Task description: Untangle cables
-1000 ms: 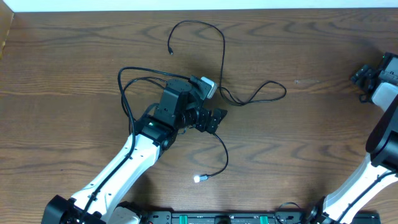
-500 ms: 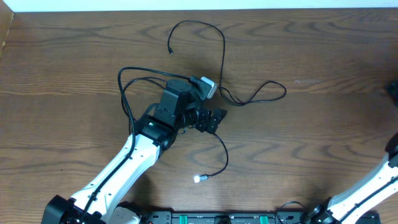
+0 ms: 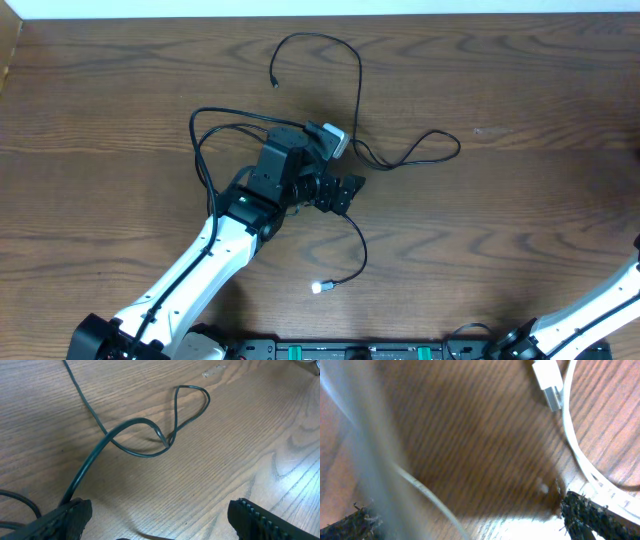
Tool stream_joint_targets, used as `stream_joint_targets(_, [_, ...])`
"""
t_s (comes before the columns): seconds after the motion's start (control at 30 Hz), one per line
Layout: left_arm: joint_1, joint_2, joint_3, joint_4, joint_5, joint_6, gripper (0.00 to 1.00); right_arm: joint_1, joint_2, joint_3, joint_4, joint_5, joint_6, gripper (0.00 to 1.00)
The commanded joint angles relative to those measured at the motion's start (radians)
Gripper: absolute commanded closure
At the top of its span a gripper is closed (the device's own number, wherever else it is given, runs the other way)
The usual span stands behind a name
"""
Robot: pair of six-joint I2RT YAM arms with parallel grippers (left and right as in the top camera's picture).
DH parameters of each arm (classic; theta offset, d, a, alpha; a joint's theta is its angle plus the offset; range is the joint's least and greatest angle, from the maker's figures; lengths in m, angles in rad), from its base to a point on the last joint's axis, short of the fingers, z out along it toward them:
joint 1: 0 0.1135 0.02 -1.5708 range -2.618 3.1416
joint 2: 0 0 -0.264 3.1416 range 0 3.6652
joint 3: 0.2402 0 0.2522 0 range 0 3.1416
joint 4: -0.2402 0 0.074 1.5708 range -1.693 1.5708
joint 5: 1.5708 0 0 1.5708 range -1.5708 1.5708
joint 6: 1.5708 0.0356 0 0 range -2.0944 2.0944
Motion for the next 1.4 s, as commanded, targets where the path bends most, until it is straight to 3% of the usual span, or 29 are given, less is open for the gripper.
stream_joint_targets(0.0, [-0.001, 0.004, -0.001, 0.001, 0.013, -0.002, 0.08, 0.008, -0.126, 0.038, -0.005, -0.019, -0.019, 0.01])
stream_joint_targets(0.3, [-0.001, 0.004, -0.001, 0.001, 0.013, -0.002, 0.08, 0.05, -0.42, 0.038, -0.082, -0.048, -0.02, 0.01])
stream_joint_targets(0.47, [-0.001, 0.004, -0.001, 0.001, 0.013, -0.002, 0.08, 0.117, -0.517, 0.038, -0.107, -0.28, -0.072, 0.01])
stream_joint_targets(0.7, [-0.001, 0.004, -0.001, 0.001, 0.013, -0.002, 0.08, 0.252, -0.517, 0.029, -0.15, -0.576, -0.282, 0.01])
stream_joint_targets(0.97, [-0.001, 0.004, -0.001, 0.001, 0.013, -0.002, 0.08, 0.463, -0.513, -0.012, -0.249, -0.589, -0.565, 0.01])
stream_joint_targets(1.27, [-0.001, 0.003, -0.001, 0.0, -0.04, 0.006, 0.08, 0.681, -0.513, -0.101, -0.241, -0.589, -0.688, 0.01])
stream_joint_targets(1.37, [0.012, 0.002, -0.001, -0.015, -0.139, 0.005, 0.08, 0.743, -0.513, -0.148, -0.207, -0.588, -0.694, 0.01])
